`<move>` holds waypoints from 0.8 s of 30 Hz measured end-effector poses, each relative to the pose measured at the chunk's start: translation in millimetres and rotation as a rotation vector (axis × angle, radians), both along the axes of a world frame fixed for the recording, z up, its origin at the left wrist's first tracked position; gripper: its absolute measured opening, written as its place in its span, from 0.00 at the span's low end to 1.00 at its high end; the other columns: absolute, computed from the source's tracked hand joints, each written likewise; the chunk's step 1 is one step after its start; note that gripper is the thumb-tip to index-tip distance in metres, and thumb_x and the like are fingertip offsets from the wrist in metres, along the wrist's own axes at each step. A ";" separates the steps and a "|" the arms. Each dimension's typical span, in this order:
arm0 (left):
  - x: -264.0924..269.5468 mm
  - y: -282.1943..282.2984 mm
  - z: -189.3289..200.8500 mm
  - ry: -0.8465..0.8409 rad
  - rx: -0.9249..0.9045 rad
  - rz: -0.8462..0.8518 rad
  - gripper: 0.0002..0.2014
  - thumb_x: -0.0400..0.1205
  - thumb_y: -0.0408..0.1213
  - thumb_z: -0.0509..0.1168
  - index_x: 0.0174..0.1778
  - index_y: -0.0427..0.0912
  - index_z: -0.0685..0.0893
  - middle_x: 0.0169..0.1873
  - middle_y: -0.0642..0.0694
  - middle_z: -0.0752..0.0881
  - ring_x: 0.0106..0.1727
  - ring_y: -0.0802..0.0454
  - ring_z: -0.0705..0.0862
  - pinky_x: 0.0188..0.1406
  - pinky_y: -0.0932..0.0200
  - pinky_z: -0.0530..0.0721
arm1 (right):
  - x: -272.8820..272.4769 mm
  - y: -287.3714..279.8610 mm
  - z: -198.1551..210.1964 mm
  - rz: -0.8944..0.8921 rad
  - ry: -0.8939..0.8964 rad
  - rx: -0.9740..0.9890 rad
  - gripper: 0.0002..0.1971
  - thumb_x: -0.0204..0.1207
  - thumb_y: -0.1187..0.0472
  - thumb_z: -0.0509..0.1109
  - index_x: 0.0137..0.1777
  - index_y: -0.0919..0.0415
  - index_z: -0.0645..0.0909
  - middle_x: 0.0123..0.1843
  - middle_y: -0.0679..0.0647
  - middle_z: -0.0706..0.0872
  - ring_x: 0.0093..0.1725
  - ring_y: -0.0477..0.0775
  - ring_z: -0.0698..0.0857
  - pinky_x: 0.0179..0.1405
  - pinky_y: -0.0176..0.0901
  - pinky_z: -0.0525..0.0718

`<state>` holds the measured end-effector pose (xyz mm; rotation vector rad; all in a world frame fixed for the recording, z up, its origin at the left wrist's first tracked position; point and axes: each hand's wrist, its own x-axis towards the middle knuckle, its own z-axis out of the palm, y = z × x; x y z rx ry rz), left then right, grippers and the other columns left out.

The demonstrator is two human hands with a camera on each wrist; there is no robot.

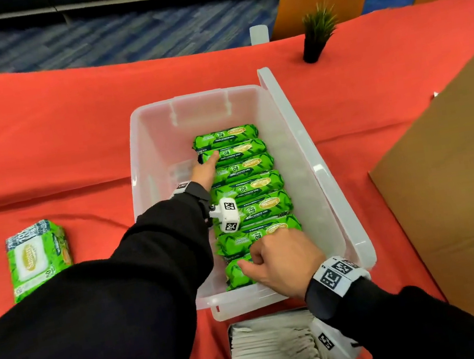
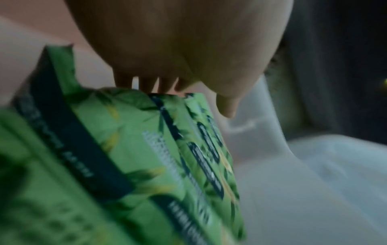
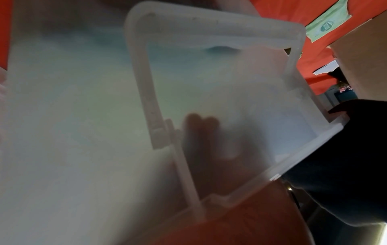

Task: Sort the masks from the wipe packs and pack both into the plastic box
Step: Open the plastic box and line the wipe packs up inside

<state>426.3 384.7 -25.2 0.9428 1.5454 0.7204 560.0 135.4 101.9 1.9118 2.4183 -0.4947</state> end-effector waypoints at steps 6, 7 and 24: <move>35.3 -62.9 51.4 0.958 0.505 -1.028 0.58 0.70 0.83 0.58 0.89 0.60 0.39 0.89 0.49 0.36 0.89 0.39 0.37 0.85 0.29 0.41 | -0.5 -2.4 3.5 0.024 0.018 0.061 0.26 0.80 0.33 0.59 0.34 0.54 0.79 0.35 0.59 0.87 0.44 0.66 0.86 0.37 0.50 0.72; 36.7 -71.0 43.4 1.017 0.491 -1.139 0.60 0.67 0.86 0.55 0.89 0.61 0.37 0.89 0.48 0.34 0.89 0.37 0.35 0.85 0.28 0.39 | -0.7 -3.0 3.9 0.029 0.015 0.067 0.27 0.80 0.33 0.59 0.34 0.55 0.81 0.36 0.59 0.88 0.44 0.66 0.86 0.36 0.50 0.71; -81.5 -111.8 156.4 0.328 0.433 -0.547 0.26 0.79 0.47 0.77 0.73 0.43 0.83 0.64 0.42 0.88 0.66 0.51 0.86 0.71 0.53 0.81 | -0.5 -2.8 5.6 -0.044 0.121 0.068 0.29 0.78 0.33 0.62 0.25 0.54 0.71 0.26 0.53 0.78 0.37 0.61 0.83 0.34 0.51 0.78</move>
